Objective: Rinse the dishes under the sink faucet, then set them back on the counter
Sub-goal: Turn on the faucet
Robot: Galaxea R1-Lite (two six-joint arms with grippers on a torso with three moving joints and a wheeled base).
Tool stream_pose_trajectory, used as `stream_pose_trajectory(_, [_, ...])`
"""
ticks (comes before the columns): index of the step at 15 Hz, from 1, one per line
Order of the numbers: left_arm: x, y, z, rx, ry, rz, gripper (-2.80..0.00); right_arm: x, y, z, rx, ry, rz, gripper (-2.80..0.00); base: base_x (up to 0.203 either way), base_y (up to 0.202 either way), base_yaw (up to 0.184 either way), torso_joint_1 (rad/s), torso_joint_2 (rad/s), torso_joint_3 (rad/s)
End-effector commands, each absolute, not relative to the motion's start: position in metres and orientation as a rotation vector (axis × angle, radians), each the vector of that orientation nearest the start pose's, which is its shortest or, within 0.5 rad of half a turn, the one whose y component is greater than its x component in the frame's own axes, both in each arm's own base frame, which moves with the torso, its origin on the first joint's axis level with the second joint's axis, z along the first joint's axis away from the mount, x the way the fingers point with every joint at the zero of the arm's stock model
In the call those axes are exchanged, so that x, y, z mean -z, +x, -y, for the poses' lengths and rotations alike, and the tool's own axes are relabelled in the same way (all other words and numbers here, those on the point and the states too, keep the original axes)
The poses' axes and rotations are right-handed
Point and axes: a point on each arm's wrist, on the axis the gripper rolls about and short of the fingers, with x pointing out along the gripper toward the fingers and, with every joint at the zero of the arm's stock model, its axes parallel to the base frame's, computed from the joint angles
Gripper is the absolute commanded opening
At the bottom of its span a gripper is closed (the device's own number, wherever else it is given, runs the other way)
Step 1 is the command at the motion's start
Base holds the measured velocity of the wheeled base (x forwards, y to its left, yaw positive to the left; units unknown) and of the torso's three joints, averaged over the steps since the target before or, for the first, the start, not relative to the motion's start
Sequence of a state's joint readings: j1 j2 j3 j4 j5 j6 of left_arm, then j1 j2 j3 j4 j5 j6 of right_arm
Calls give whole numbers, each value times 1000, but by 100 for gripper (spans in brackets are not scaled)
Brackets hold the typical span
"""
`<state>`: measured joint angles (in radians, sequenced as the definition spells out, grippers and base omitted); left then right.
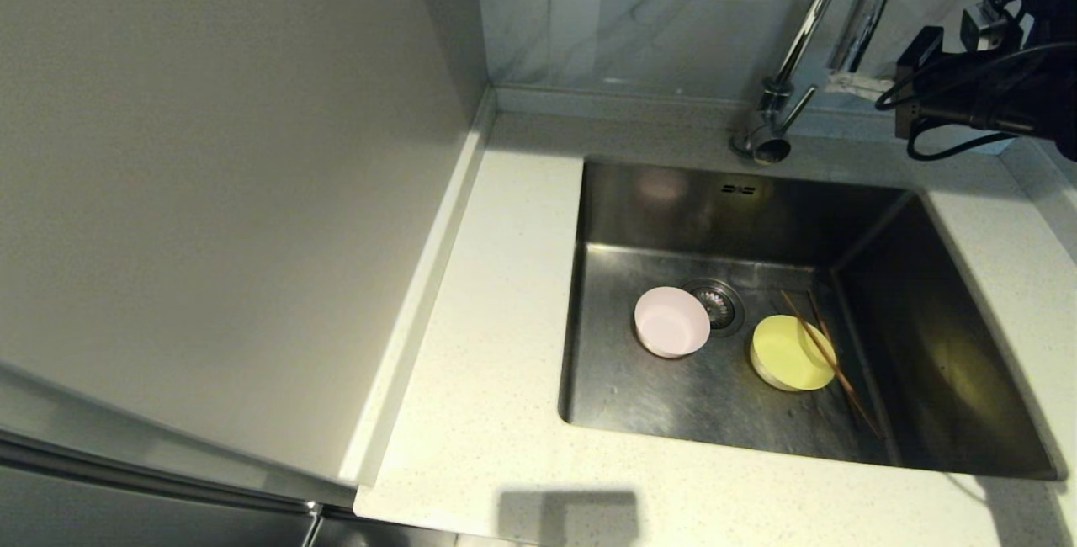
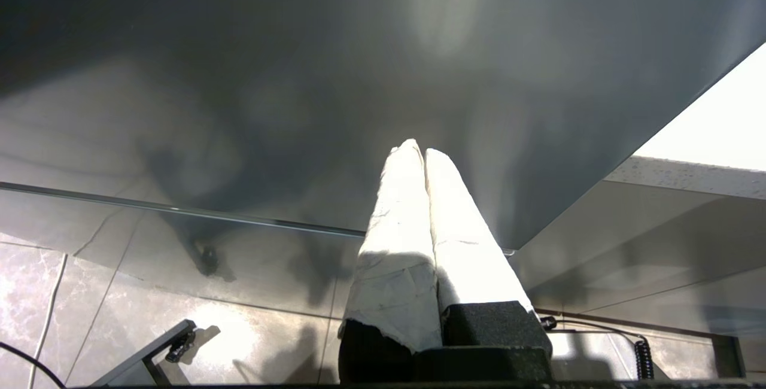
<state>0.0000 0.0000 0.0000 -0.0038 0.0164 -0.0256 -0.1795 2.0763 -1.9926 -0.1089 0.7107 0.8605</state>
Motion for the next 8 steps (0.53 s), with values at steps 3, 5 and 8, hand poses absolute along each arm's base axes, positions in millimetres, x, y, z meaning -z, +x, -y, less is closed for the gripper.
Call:
stream_pose_trajectory(3, [-76,-23,0,-17,-26,8,-280,-317,429,59,-536,818,-191,-280,0,0,0,0,0,0])
stream_pose_trajectory(5, [-76,-23,0,-17,-26,8,-280,-315,432,54,-557,817,-200,-280,0,0,0,0,0,0])
stream_pose_trajectory(8, [-76,-23,0,-17,-26,8,-280,-313,436,49,-585,804,-187,-280,0,0,0,0,0,0])
